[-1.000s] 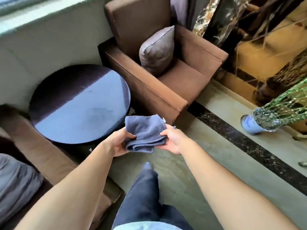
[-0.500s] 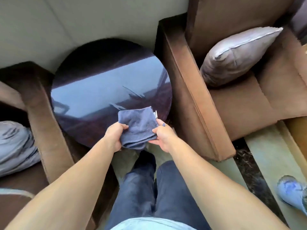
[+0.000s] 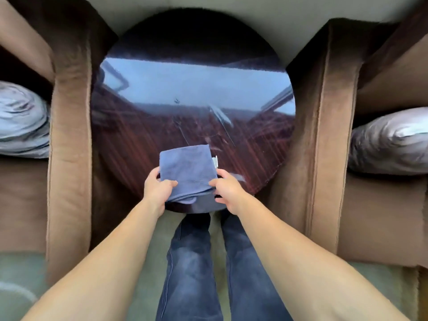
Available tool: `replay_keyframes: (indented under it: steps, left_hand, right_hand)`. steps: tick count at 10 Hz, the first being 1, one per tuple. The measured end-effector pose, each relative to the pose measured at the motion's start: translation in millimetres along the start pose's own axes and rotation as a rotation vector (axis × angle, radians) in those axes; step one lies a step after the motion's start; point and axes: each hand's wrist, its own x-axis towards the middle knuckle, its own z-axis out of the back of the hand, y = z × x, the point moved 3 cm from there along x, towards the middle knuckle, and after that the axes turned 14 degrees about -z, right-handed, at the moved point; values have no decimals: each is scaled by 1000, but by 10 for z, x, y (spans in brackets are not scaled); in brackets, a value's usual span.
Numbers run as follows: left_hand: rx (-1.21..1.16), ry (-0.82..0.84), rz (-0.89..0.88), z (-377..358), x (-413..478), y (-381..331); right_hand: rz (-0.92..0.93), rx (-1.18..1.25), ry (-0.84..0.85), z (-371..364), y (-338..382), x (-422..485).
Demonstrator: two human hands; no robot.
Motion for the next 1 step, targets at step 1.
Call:
replay_keyframes:
  steps: [1]
  left_hand:
    - [130,-83,6,-28,-127,-111]
  right_hand:
    - [-15,-105,-43,128,-40,-117]
